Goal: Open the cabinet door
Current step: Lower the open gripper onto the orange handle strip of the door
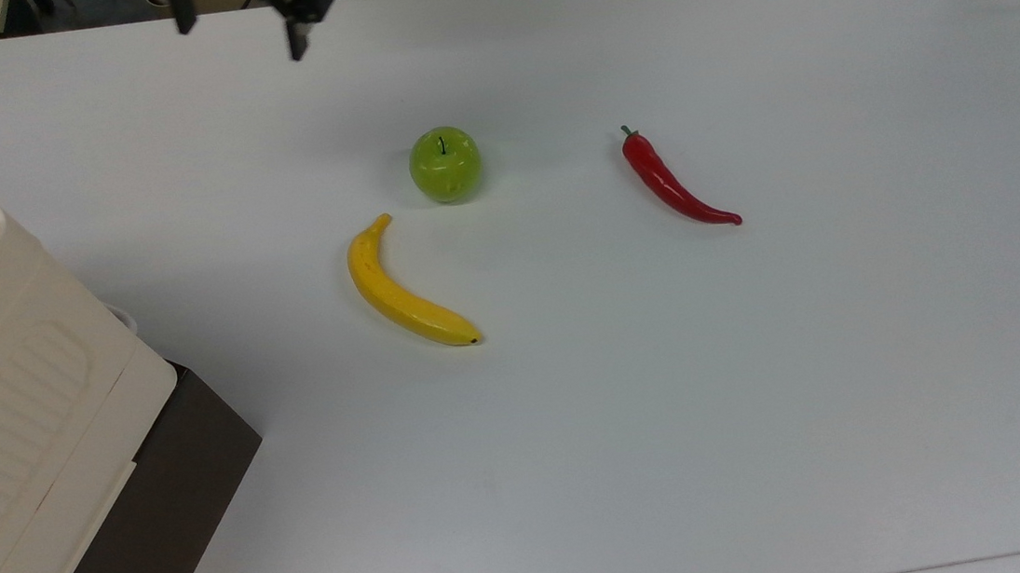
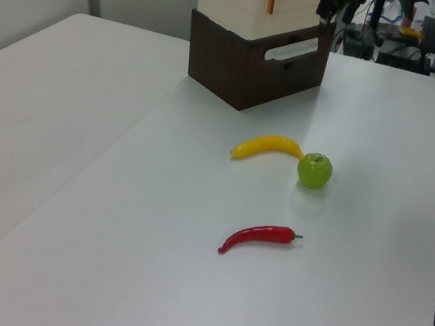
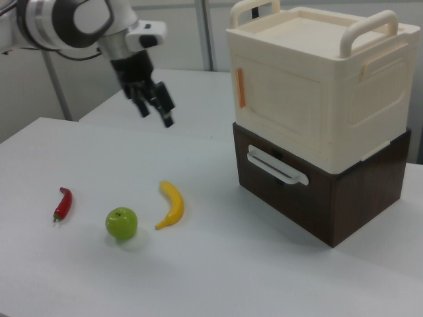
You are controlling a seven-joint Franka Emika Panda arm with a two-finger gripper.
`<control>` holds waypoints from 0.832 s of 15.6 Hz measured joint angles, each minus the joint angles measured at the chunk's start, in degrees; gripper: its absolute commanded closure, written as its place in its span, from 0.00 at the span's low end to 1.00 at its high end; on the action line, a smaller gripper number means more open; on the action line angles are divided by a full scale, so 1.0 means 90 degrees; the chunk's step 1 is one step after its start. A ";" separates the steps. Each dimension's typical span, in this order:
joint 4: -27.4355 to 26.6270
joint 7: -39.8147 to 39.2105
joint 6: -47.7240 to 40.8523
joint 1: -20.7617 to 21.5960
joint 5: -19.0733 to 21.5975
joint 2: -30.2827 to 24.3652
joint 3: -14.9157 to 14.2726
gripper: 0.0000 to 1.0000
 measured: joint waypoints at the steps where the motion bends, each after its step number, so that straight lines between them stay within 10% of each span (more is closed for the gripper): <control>1: 0.0121 0.0030 0.0187 -0.0097 -0.0064 0.0094 -0.0005 0.00; 13: 0.0427 0.0230 0.3509 -0.0702 -0.0363 0.1151 -0.0032 0.00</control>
